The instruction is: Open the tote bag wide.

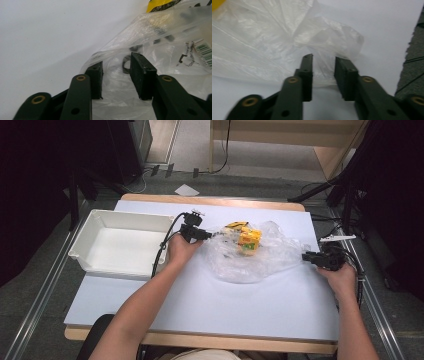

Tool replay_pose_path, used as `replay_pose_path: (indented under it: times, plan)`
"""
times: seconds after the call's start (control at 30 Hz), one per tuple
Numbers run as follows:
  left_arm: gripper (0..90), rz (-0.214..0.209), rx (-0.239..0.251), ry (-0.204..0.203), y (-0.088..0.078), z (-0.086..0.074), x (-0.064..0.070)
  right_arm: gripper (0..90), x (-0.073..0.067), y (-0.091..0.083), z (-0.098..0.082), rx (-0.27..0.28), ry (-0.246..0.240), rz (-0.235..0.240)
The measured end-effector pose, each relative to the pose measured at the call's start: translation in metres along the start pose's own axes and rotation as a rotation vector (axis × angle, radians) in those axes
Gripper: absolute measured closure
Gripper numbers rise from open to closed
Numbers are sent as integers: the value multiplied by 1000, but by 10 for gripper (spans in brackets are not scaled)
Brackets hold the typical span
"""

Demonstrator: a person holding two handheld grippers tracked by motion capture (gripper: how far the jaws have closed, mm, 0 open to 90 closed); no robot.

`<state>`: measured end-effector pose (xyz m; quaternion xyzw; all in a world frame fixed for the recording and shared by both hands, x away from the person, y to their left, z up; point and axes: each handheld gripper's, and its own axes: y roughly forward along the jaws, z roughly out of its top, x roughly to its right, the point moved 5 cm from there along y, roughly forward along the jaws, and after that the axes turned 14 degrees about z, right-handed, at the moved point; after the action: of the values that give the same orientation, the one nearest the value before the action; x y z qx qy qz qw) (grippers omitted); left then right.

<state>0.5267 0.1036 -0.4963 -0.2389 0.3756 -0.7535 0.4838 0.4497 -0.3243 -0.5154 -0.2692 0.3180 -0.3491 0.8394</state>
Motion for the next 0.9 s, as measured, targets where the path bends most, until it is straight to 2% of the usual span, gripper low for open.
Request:
replay_pose_path:
  times: [0.07,0.13,0.17,0.33,0.43,0.47,0.5,0.6,0.7,0.83,0.9]
  plan:
    - [551,-9,-6,3,-1,0,3,601,-2,1,2,-17,12,18]
    - [517,13,-10,38,-2,-1,6,556,-4,2,3,-37,-19,6]
    - [502,16,-7,42,-2,-2,7,535,-5,3,3,-44,-28,2]
    - [486,-16,-12,27,-5,-5,4,513,-9,3,1,-58,-53,-18]
    - [473,-37,-19,14,-6,-7,4,438,-11,4,0,-69,-71,-16]
    - [439,-56,-16,14,-7,-8,6,393,-13,5,0,-76,-73,-15]
    - [366,-56,-16,15,-7,-8,7,361,-15,6,0,-84,-79,-12]
    - [316,-28,-17,58,-8,-10,11,323,-19,9,0,-104,-99,-47]
    - [301,-45,-12,36,-8,-11,10,331,-20,9,-2,-85,-93,-52]
    - [317,-86,-26,-33,-10,-9,6,402,-18,4,-2,-36,-32,-2]
    - [335,-112,-27,-52,-12,-7,6,417,-20,2,0,-15,-32,7]
